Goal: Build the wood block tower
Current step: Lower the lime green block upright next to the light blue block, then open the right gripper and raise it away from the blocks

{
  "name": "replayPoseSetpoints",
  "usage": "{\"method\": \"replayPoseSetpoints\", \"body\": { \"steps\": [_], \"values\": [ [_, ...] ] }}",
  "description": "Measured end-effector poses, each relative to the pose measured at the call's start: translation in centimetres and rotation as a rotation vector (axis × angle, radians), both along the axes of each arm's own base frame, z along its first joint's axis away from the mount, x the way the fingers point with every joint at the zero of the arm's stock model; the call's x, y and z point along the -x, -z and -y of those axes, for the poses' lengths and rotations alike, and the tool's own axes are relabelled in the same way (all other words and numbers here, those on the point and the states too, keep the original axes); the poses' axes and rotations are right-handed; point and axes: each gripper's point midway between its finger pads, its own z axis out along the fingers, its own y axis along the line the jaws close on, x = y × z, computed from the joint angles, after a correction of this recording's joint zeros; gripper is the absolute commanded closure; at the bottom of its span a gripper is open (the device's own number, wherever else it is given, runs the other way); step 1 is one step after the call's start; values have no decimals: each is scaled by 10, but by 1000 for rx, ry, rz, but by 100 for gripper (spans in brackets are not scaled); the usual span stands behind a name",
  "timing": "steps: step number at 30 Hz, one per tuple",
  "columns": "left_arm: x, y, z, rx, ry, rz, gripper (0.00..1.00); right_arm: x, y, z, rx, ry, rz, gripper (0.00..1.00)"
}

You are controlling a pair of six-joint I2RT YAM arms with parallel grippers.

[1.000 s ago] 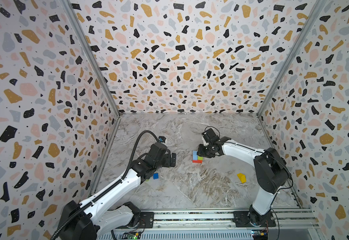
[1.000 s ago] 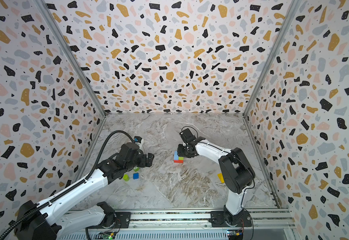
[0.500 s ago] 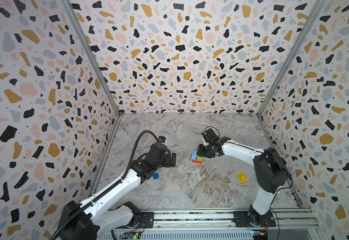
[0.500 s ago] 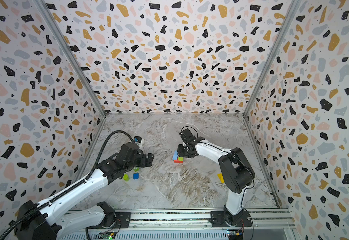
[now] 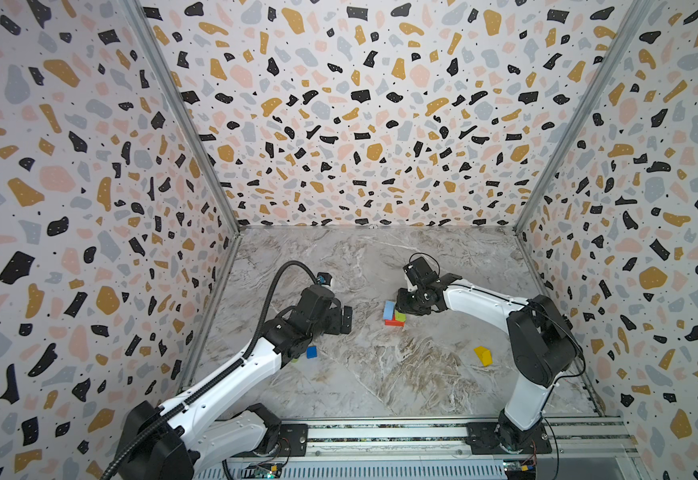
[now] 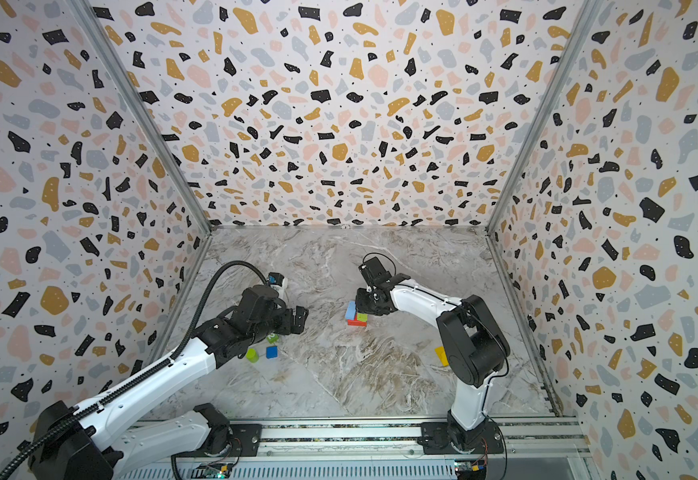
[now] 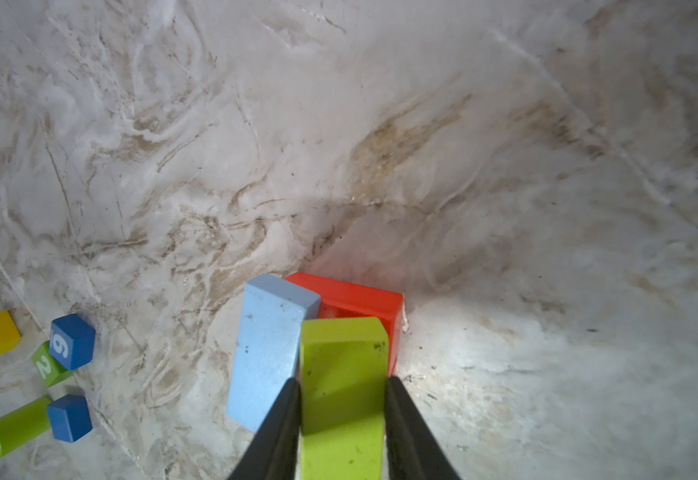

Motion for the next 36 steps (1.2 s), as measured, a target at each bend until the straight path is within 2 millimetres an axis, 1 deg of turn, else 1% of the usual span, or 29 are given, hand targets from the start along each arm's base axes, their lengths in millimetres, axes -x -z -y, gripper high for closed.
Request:
{"method": "replayPoseSetpoints", "body": {
  "steps": [16, 25, 36],
  "values": [
    [0, 0, 0, 0, 0, 0, 0, -1, 0, 2, 11, 4, 5, 66],
    [0, 0, 0, 0, 0, 0, 0, -1, 0, 2, 9, 4, 5, 63],
    [0, 0, 0, 0, 0, 0, 0, -1, 0, 1, 5, 2, 3, 62]
  ]
}}
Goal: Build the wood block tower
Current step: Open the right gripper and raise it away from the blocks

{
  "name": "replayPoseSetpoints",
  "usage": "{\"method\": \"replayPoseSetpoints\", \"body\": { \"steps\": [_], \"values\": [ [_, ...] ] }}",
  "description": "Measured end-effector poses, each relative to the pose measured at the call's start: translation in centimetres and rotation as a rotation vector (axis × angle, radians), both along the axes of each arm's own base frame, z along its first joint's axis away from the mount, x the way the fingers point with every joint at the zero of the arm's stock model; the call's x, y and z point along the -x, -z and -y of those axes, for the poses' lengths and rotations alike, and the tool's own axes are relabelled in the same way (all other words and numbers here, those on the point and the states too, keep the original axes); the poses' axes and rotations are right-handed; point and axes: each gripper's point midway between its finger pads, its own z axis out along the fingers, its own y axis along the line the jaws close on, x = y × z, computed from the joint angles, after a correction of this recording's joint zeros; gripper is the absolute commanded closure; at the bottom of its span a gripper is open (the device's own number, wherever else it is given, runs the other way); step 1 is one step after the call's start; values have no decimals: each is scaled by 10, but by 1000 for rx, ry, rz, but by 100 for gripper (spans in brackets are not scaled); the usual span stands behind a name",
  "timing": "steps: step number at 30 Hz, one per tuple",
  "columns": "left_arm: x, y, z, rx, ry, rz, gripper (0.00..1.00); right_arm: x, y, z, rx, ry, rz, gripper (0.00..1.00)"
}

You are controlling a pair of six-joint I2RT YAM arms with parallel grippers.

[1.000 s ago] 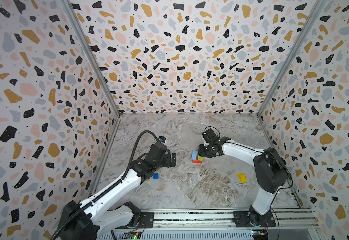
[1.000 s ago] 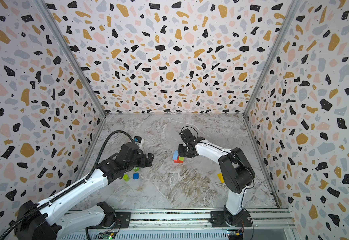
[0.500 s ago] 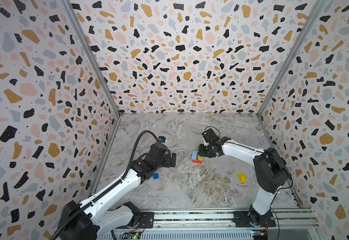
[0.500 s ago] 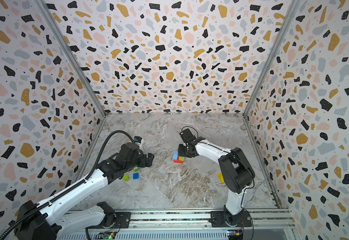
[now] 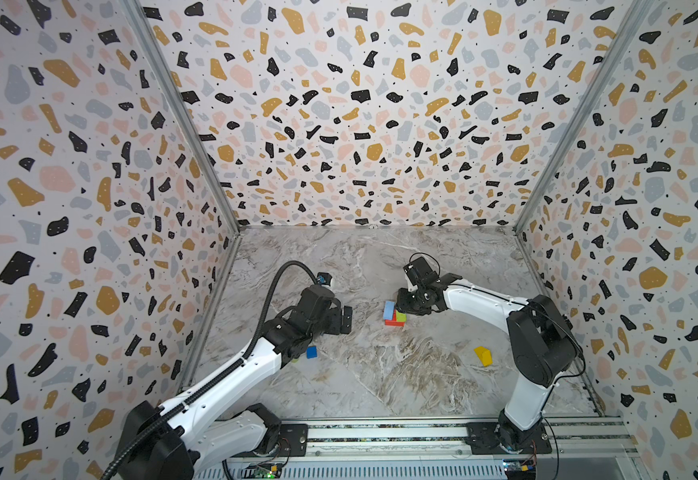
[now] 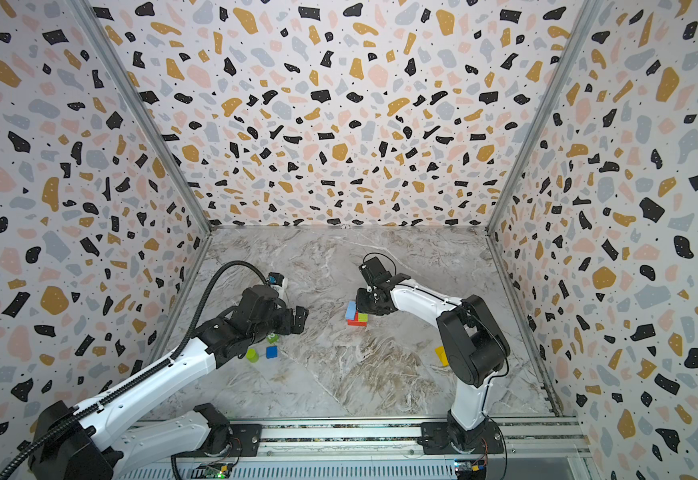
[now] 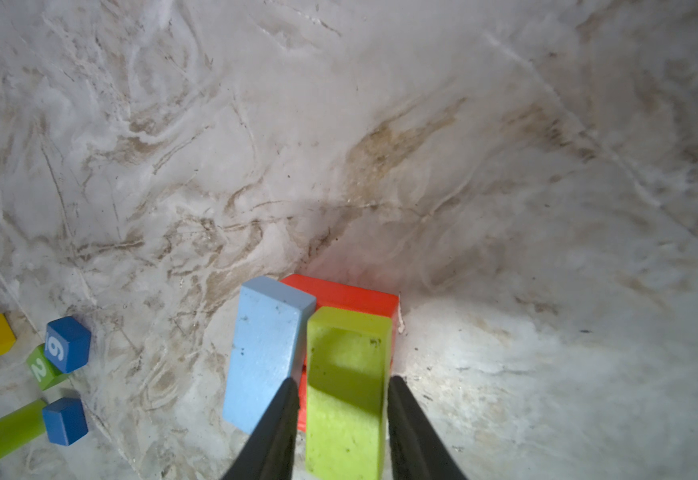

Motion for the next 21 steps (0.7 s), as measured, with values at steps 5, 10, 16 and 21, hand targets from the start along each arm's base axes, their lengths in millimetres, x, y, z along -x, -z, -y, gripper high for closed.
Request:
{"method": "replayPoseSetpoints", "body": {
  "steps": [5, 10, 16, 21],
  "values": [
    [0, 0, 0, -1, 1, 0, 0, -1, 0, 1, 0, 0, 2, 62],
    [-1, 2, 0, -7, 1, -5, 1, -3, -10, 3, -15, -16, 21, 61],
    [-3, 14, 4, -13, -4, -39, 15, -10, -48, 13, -73, -34, 109, 62],
    [-7, 33, 15, -13, 1, -89, 22, -12, -66, 35, -108, -26, 164, 69]
  ]
}}
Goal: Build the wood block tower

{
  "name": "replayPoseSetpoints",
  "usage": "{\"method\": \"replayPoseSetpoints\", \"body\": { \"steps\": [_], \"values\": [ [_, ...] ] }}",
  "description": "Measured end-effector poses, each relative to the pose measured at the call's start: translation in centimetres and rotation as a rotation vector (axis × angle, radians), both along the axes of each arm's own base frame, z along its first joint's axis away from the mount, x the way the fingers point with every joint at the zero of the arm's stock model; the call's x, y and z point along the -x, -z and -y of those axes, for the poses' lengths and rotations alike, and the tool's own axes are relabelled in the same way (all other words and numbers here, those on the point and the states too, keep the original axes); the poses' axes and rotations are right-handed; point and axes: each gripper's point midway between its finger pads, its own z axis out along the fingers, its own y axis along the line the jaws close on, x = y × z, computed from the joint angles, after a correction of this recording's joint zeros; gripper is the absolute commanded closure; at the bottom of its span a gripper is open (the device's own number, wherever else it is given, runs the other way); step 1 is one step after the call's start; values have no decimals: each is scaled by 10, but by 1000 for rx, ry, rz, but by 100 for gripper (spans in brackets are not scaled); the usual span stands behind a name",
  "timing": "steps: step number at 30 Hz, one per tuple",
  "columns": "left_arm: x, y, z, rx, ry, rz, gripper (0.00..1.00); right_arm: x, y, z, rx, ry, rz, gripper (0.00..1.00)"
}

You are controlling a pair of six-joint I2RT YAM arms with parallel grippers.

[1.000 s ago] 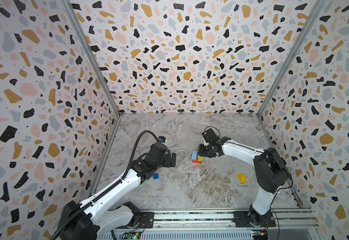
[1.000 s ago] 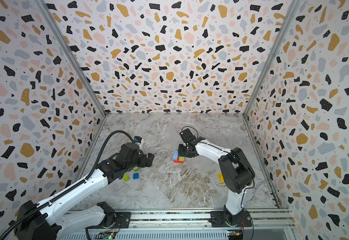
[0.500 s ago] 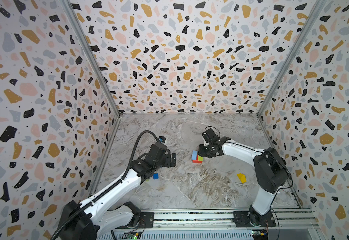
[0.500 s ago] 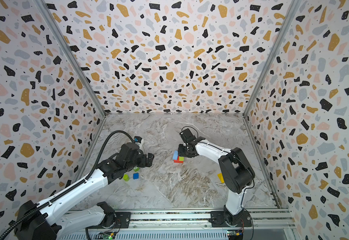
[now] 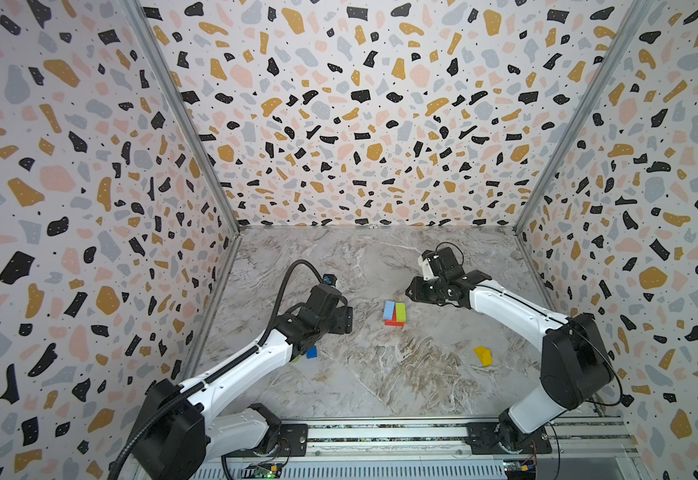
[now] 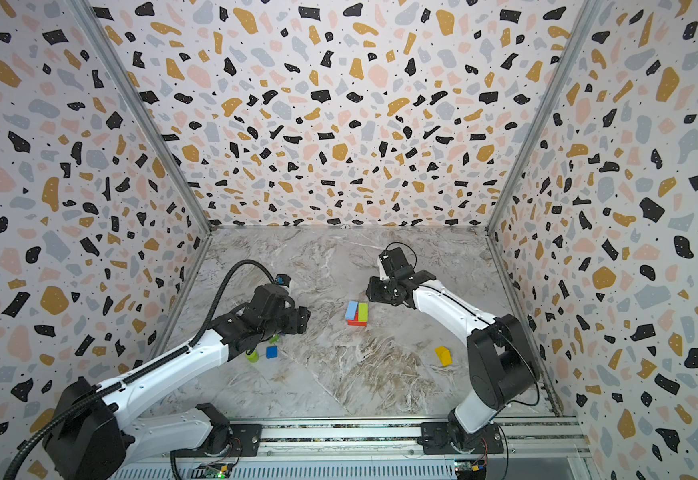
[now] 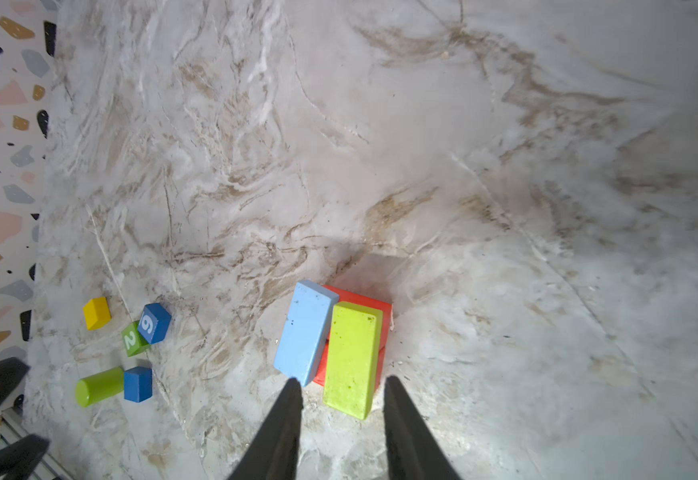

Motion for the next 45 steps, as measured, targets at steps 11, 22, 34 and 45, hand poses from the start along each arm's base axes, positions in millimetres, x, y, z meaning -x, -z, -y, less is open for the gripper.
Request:
{"method": "replayPoseSetpoints", "body": {
  "steps": [11, 22, 34, 45],
  "values": [
    [-18, 11, 41, 12, 24, -32, 38, 15, 31, 22, 40, -30, -49, 77],
    [-25, 45, 71, -5, 50, -85, 39, 17, 45, 20, 61, -69, -65, 77],
    [-37, 74, 87, -16, 59, -128, 41, 24, 65, 9, 84, -109, -98, 78],
    [-50, 79, 99, -16, 60, -128, 42, 31, 92, 3, 115, -133, -160, 78]
  ]
}}
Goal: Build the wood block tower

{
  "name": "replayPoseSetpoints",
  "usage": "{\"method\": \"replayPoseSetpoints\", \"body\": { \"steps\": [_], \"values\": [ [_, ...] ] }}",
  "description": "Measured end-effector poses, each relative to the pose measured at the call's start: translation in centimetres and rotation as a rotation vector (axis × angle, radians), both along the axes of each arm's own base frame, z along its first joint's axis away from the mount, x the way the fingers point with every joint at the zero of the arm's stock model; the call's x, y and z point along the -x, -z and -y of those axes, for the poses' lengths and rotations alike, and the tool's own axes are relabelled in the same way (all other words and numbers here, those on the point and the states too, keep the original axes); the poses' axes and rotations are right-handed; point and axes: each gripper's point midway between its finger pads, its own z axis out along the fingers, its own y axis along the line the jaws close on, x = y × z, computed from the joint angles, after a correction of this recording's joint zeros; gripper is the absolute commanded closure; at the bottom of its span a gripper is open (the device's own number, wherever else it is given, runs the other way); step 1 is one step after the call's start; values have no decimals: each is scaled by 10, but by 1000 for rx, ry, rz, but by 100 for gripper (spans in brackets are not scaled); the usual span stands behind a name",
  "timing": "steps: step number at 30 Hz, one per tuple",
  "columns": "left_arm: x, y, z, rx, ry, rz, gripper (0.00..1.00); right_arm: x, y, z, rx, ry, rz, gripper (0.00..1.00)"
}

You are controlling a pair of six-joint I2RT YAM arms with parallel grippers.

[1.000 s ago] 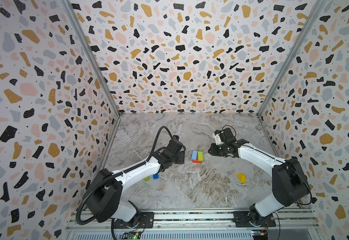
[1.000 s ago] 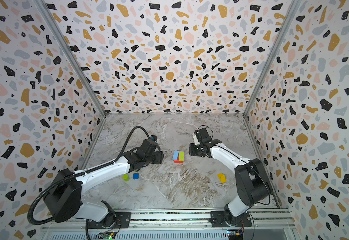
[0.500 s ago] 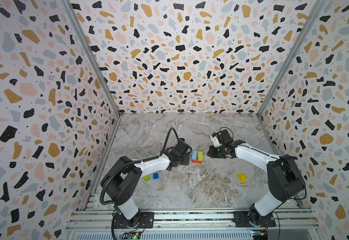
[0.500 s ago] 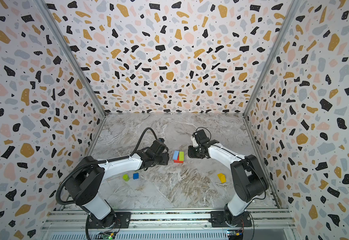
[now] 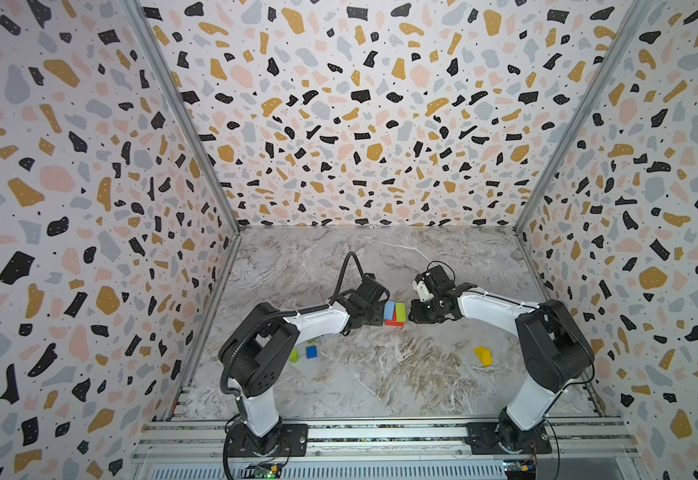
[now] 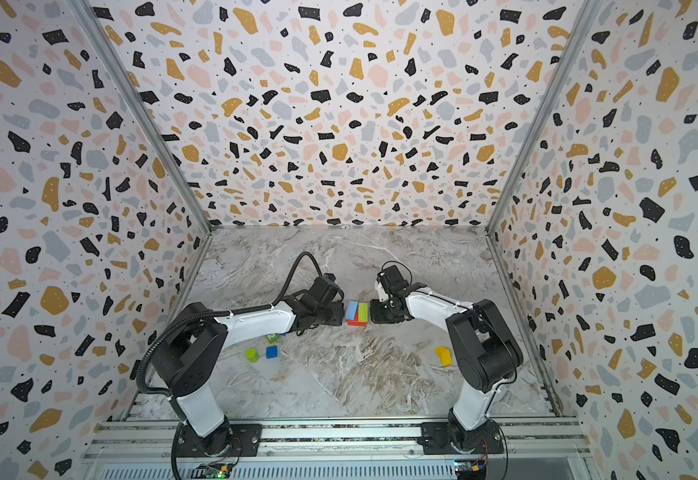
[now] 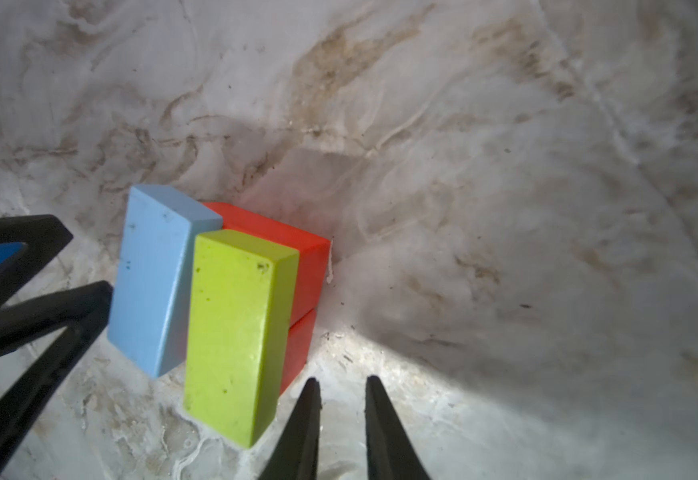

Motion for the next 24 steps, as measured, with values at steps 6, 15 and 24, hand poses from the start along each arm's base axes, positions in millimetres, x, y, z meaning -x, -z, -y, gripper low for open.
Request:
{"method": "replayPoseSetpoints", "body": {
  "steps": [6, 15, 24],
  "values": [
    [0, 2, 1, 0, 1, -3, 42, -6, -9, -7, -12, -8, 22, 78],
    [1, 1, 3, 5, 5, -3, 43, -5, -12, -15, -17, -24, 28, 77],
    [6, 1, 10, 16, 13, -8, 43, -5, -12, -16, -15, -27, 29, 78]
  ]
}}
